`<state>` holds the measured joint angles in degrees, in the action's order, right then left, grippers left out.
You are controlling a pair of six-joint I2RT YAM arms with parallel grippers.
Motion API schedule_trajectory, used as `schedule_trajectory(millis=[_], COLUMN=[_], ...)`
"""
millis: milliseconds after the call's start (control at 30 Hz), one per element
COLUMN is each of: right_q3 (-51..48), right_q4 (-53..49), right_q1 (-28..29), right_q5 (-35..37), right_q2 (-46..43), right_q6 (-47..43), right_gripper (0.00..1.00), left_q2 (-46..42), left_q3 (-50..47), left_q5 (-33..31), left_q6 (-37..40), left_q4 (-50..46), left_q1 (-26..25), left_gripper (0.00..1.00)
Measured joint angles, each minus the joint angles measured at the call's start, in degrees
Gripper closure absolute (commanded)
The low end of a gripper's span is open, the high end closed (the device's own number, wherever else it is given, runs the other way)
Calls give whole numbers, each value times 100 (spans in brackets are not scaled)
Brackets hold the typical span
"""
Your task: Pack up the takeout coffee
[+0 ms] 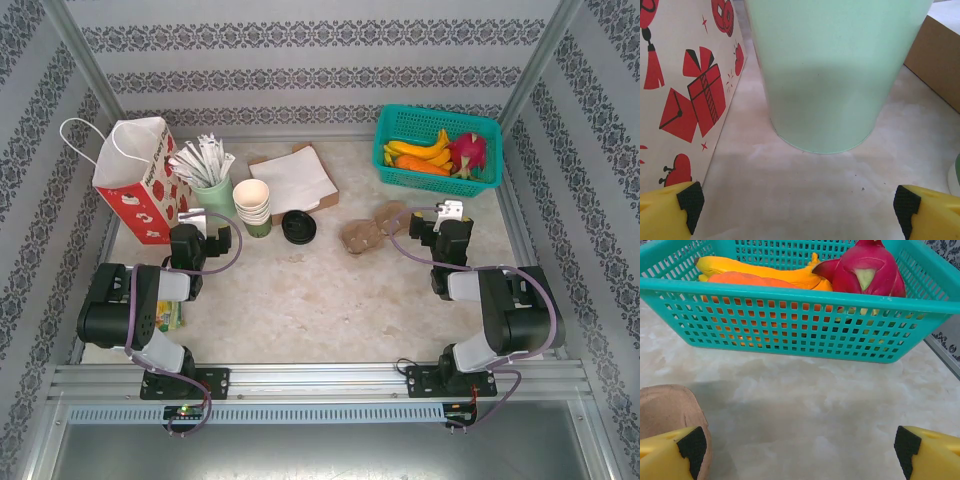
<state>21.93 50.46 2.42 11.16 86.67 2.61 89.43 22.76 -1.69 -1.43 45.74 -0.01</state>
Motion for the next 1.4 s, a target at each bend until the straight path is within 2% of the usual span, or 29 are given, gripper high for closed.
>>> schedule_trajectory(millis=[1067, 1233, 1400], right_q3=[4, 173, 345], right_q4=[-76, -774, -1268], right_q1=[-4, -4, 55], right_q5=[-160, -302, -306], right_q2=[-37, -470, -1113], right_q6=[-2, -17, -111], right_gripper=[2, 2, 2], left_q2=[-31, -584, -1327], left_q3=[76, 374, 487], left_q5=[151, 129, -37], left_q6=[22, 59, 48], left_q4=[-129, -905, -1233], left_q1=[0, 0, 0], left_gripper=[1, 1, 1])
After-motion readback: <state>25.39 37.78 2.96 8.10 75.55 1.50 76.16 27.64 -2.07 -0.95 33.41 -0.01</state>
